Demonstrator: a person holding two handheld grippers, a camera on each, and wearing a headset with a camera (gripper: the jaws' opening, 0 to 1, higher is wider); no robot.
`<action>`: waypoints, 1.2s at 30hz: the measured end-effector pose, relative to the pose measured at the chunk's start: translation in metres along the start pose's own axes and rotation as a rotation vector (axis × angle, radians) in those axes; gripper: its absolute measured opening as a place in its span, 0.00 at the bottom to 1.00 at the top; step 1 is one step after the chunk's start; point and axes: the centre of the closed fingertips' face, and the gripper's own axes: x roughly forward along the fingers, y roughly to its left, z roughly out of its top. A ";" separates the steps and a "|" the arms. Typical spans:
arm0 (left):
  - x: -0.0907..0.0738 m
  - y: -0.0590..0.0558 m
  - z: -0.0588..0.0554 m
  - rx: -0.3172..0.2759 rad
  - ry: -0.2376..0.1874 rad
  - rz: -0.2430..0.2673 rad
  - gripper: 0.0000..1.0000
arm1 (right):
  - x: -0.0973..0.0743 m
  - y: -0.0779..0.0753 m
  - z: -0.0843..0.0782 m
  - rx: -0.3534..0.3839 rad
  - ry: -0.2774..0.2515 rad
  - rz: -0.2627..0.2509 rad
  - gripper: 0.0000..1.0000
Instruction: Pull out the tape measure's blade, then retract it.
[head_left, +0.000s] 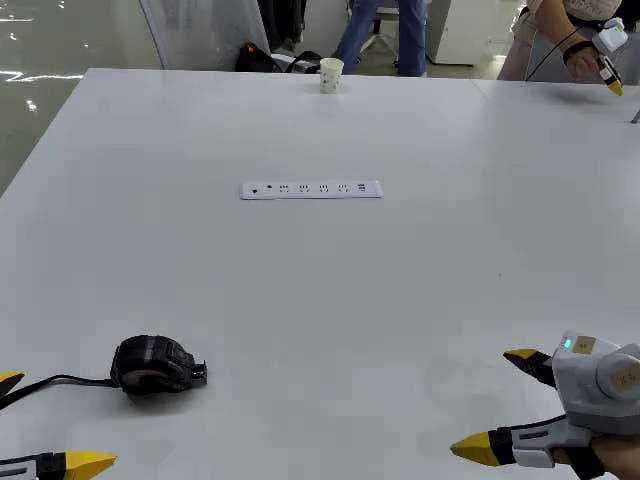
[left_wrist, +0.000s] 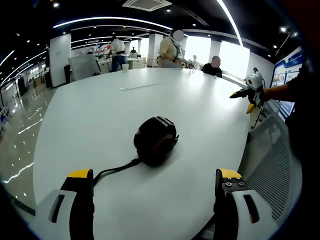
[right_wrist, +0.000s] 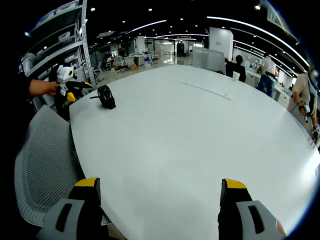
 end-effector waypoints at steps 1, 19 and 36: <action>0.000 0.001 0.000 0.000 0.001 -0.001 0.99 | 0.000 0.000 -0.001 0.003 0.000 0.000 0.99; -0.001 0.006 -0.003 0.013 0.020 -0.003 0.99 | 0.001 -0.008 0.003 0.012 -0.020 -0.026 0.99; 0.003 0.021 0.002 0.161 0.099 -0.062 0.99 | 0.019 0.000 0.024 -0.055 -0.005 0.043 0.99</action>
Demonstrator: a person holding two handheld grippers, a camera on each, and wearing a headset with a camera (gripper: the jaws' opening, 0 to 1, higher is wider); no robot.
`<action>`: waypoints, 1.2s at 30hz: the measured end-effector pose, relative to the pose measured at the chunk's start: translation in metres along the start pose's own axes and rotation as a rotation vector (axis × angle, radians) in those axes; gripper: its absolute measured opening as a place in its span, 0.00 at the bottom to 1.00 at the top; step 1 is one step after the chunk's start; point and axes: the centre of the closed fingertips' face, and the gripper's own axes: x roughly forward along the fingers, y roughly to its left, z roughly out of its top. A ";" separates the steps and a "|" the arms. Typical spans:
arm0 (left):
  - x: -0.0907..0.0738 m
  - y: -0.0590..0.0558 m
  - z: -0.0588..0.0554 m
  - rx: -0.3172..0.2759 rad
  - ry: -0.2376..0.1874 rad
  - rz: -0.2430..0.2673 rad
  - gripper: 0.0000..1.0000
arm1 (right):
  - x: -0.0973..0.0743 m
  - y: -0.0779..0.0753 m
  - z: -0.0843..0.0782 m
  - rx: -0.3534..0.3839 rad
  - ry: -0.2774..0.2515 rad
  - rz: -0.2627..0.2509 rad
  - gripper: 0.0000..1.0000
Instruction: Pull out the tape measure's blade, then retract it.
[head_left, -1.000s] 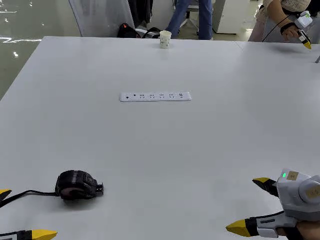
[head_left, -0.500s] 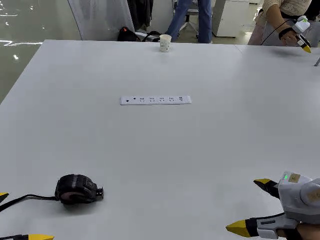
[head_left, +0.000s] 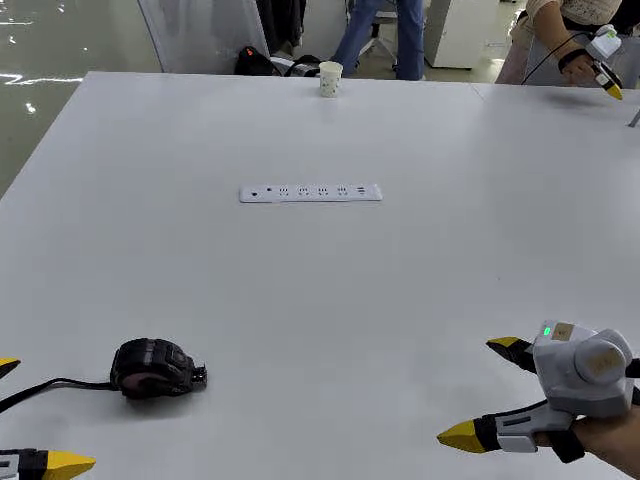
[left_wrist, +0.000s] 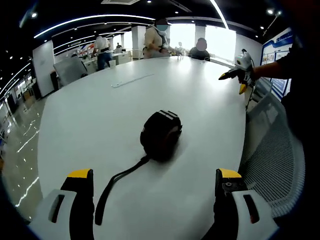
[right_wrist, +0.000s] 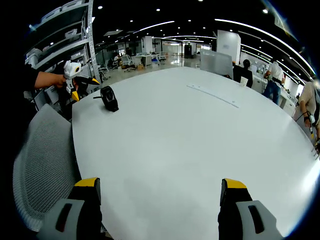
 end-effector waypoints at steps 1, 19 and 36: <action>0.001 0.002 0.001 0.004 0.007 -0.005 0.99 | 0.001 0.001 0.002 -0.006 -0.001 0.005 0.99; 0.025 0.002 0.006 0.174 0.158 -0.177 0.99 | 0.030 0.011 0.023 -0.039 0.019 0.062 0.99; 0.055 -0.002 0.033 0.402 0.229 -0.256 0.99 | 0.050 0.028 0.049 -0.096 -0.022 0.156 0.99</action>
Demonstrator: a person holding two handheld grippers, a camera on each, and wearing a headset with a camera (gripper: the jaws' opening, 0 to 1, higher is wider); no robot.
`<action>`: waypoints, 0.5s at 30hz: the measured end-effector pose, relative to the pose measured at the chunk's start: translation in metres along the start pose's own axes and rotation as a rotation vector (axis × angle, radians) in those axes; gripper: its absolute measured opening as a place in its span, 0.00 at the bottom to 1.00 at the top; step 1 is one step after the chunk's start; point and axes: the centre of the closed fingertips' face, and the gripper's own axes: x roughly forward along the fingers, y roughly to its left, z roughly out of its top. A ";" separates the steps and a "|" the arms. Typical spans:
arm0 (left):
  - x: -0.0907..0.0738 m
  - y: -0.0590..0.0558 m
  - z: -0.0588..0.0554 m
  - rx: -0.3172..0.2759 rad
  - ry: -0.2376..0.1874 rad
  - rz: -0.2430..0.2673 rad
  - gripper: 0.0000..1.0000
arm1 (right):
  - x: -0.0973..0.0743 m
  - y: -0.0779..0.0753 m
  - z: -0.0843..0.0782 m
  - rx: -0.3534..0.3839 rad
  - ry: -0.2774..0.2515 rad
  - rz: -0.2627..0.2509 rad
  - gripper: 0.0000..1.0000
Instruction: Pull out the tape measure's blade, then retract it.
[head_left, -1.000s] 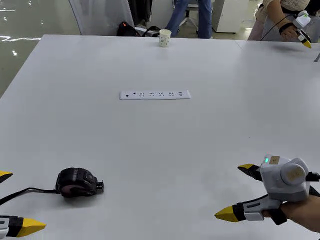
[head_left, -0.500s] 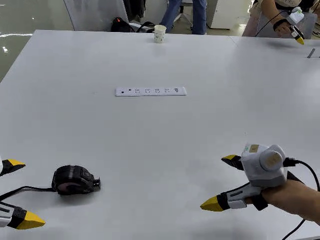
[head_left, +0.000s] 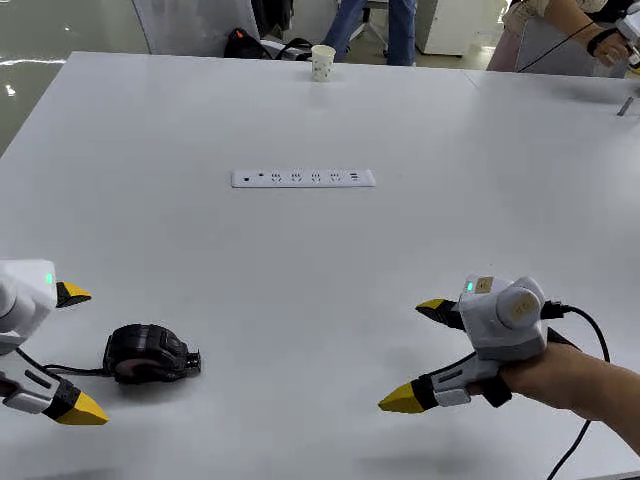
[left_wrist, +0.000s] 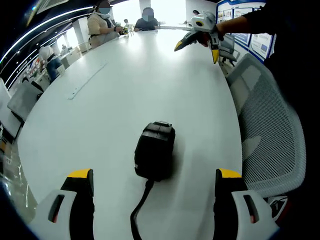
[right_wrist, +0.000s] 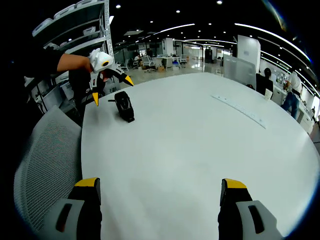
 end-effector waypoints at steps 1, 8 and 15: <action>0.002 0.001 0.002 0.007 0.007 -0.006 0.99 | 0.002 0.000 0.001 -0.003 0.005 0.004 0.99; 0.011 0.000 0.014 0.063 0.028 -0.035 0.99 | 0.012 0.001 0.008 -0.035 0.018 0.014 0.99; 0.024 0.003 0.018 0.114 0.060 -0.039 0.97 | 0.025 0.001 0.020 -0.079 0.022 0.024 0.99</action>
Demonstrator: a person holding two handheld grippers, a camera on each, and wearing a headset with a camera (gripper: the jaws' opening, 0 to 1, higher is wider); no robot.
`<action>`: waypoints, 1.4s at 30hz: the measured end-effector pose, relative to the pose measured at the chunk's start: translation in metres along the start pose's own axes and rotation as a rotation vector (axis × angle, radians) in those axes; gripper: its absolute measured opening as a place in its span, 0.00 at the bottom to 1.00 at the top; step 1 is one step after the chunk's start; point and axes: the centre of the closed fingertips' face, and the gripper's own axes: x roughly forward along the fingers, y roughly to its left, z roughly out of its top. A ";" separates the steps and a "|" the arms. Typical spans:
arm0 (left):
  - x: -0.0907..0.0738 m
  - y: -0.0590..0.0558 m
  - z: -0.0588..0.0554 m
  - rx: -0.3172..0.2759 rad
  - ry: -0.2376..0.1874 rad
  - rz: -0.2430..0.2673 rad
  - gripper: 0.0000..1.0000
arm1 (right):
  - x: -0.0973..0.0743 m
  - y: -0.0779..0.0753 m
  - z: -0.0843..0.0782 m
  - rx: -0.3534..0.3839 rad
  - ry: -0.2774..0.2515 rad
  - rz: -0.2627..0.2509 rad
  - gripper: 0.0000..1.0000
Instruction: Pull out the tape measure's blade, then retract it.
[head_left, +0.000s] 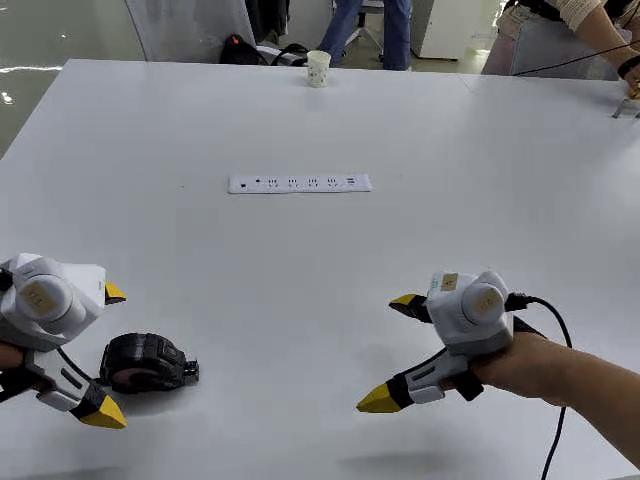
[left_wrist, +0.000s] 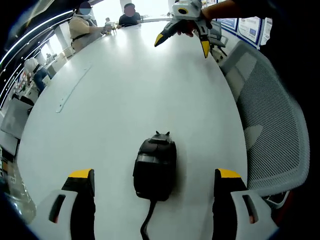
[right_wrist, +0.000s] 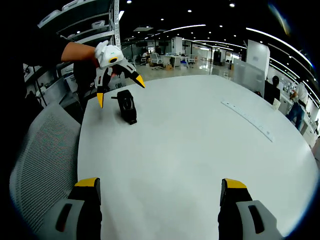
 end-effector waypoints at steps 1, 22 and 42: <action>0.002 0.000 -0.001 -0.003 0.011 -0.008 0.95 | 0.002 -0.001 0.003 -0.002 -0.001 0.002 0.99; 0.016 -0.007 0.002 0.021 0.063 -0.068 0.53 | 0.041 0.011 0.025 -0.043 -0.001 0.081 0.99; 0.025 -0.001 0.002 0.069 0.107 -0.030 0.31 | 0.071 0.006 0.035 -0.100 0.001 0.079 0.99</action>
